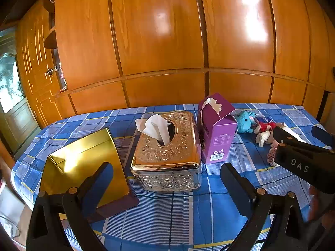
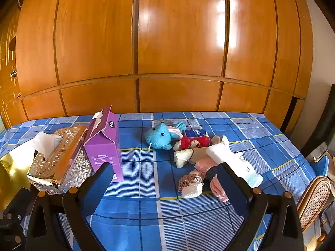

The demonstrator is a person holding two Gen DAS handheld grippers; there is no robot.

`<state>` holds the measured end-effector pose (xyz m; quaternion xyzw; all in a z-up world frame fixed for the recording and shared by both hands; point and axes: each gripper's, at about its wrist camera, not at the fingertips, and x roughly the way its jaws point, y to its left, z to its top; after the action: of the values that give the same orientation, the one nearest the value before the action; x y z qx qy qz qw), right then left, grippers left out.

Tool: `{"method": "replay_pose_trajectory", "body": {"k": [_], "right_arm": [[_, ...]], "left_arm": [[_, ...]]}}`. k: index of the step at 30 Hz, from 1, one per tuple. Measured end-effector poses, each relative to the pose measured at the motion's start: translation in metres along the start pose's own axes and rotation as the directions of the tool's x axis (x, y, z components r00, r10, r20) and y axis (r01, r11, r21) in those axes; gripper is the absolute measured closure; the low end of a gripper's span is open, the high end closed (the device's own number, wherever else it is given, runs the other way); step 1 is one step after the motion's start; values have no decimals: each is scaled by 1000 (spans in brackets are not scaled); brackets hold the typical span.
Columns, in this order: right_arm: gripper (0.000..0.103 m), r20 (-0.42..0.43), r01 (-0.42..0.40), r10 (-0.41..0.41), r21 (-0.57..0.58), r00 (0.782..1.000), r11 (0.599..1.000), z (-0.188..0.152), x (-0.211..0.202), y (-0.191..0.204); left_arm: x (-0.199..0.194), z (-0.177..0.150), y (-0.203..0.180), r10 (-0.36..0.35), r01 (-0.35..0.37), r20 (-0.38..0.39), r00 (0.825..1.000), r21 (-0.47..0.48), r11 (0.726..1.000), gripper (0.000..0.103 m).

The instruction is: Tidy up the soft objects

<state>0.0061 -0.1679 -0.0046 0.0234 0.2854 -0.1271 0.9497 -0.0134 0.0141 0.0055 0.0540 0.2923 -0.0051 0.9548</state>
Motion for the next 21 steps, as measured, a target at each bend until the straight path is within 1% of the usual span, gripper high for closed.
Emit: {"method": "replay_pose_trajectory", "body": {"k": [10,21], "right_arm": [[2,-5,23,-23,12,1000,1000,1,4,-12],[2,-26,67,-66,54,997,996,3,19,-42]], "left_arm": [[0,0,-6,-15,15,-8,1000,12,1000,0],[1,-1,-18,-36,37,-19,999,44,998,0]]}}
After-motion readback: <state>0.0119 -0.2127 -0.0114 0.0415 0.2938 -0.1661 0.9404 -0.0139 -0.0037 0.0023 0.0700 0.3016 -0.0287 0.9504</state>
